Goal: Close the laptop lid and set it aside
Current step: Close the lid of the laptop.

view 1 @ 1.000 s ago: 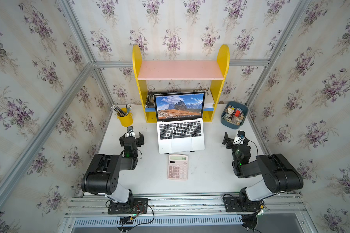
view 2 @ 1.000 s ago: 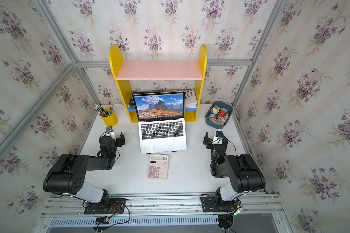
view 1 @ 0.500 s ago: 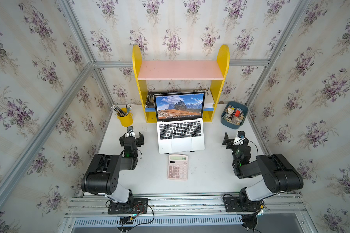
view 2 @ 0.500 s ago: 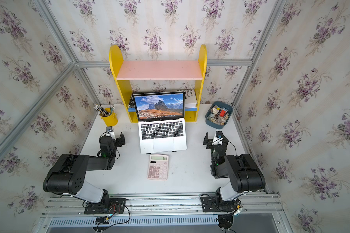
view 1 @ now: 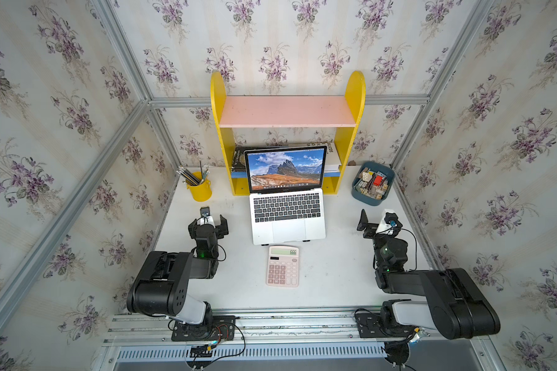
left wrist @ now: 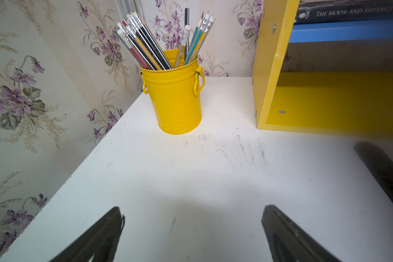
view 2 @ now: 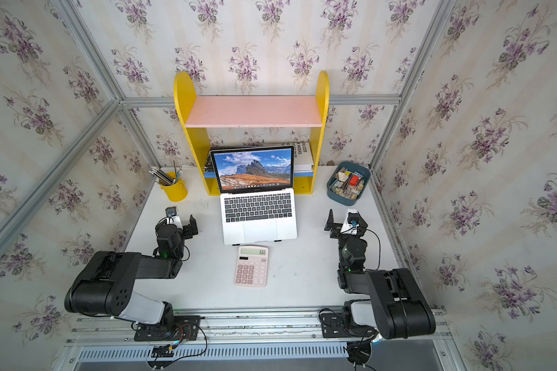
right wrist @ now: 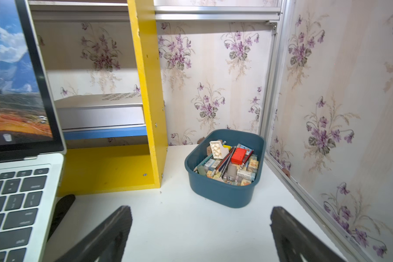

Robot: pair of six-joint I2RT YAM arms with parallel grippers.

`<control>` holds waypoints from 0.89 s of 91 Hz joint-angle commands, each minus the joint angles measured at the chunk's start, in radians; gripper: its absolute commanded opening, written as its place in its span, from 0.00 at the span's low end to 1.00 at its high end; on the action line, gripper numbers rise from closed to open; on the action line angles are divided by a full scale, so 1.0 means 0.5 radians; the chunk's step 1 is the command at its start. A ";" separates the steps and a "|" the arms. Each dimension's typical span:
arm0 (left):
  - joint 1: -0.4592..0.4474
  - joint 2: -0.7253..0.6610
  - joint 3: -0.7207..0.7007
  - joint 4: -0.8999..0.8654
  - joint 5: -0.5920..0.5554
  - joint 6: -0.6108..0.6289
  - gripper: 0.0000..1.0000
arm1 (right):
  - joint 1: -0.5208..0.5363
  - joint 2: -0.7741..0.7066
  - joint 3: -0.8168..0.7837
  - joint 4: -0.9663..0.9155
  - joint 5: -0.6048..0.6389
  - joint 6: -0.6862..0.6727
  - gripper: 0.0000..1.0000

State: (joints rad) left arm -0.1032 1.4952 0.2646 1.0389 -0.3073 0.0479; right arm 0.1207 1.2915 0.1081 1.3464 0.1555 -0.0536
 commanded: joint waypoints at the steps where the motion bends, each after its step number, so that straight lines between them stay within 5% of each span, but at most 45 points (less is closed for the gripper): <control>1: -0.090 -0.134 0.003 0.070 -0.146 0.097 0.99 | 0.019 -0.116 0.067 -0.286 -0.166 -0.061 1.00; 19: -0.161 -0.569 0.117 -0.467 -0.185 0.081 0.99 | 0.022 -0.248 0.144 -0.318 -0.185 0.365 1.00; 37: -0.143 -0.938 0.474 -1.518 -0.211 -0.719 0.99 | 0.015 -0.393 0.273 -0.550 -0.371 0.919 1.00; 55: -0.009 -1.098 0.514 -1.769 0.490 -1.137 0.99 | 0.012 -0.545 0.522 -1.220 -0.272 1.212 1.00; 81: -0.008 -1.091 0.528 -1.873 0.901 -1.196 0.99 | 0.103 -0.267 1.193 -1.783 -0.637 1.167 1.00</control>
State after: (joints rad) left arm -0.1062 0.9600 0.5392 0.1272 0.0162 -0.5087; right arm 0.1387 1.1038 0.5743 0.6548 -0.0776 0.5327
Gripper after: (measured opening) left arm 0.989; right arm 0.997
